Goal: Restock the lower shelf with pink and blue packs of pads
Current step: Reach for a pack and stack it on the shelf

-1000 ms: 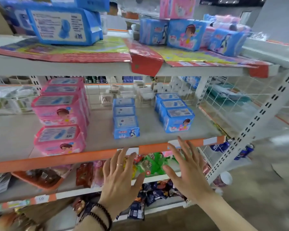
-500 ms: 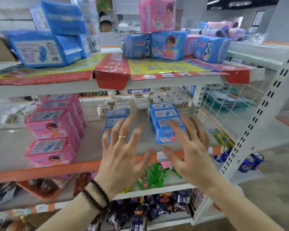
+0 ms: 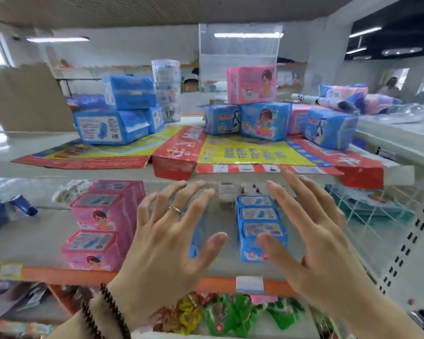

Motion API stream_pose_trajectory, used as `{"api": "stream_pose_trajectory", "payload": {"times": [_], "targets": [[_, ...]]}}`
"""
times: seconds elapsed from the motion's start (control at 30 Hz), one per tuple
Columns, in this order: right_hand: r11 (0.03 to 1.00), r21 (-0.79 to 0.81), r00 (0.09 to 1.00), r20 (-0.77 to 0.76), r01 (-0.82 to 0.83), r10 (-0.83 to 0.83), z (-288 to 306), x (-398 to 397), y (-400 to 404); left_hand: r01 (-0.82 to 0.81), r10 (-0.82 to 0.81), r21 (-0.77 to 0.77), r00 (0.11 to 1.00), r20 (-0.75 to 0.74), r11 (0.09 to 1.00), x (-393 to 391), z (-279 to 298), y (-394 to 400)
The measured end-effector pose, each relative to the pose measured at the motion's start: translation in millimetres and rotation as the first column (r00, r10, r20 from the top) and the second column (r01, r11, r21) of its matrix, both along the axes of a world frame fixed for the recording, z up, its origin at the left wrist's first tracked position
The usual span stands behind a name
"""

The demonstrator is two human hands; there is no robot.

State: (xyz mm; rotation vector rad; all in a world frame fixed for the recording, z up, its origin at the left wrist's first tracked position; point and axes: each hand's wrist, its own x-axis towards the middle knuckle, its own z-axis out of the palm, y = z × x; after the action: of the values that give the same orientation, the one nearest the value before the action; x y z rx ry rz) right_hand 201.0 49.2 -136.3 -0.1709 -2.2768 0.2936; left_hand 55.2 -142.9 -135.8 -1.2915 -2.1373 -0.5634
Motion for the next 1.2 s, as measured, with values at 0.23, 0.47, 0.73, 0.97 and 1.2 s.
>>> {"api": "stream_pose_trajectory", "payload": {"times": [0.23,0.47,0.73,0.97,1.2], "targets": [[0.995,0.053,0.988,-0.124,-0.083,0.089,43,-33,-1,-0.03,0.033,0.086,0.999,-0.041,0.996,-17,41,-15],[0.989,0.123,0.984,-0.148,-0.079,0.097,86,-87,-25,-0.035,0.041,0.146,0.999,-0.036,0.989,-72,77,-46],[0.985,0.168,0.988,-0.146,-0.029,0.054,129,-166,-59,-0.088,0.103,0.192,0.992,-0.073,0.978,-149,111,-92],[0.992,0.122,0.998,-0.058,0.015,-0.008,153,-250,-88,-0.134,0.145,0.18,0.988,-0.047,0.975,-225,136,-119],[0.995,0.001,0.991,0.088,0.102,-0.102,174,-318,-95,-0.158,0.16,0.13,0.987,-0.003,0.979,-282,154,-105]]}}
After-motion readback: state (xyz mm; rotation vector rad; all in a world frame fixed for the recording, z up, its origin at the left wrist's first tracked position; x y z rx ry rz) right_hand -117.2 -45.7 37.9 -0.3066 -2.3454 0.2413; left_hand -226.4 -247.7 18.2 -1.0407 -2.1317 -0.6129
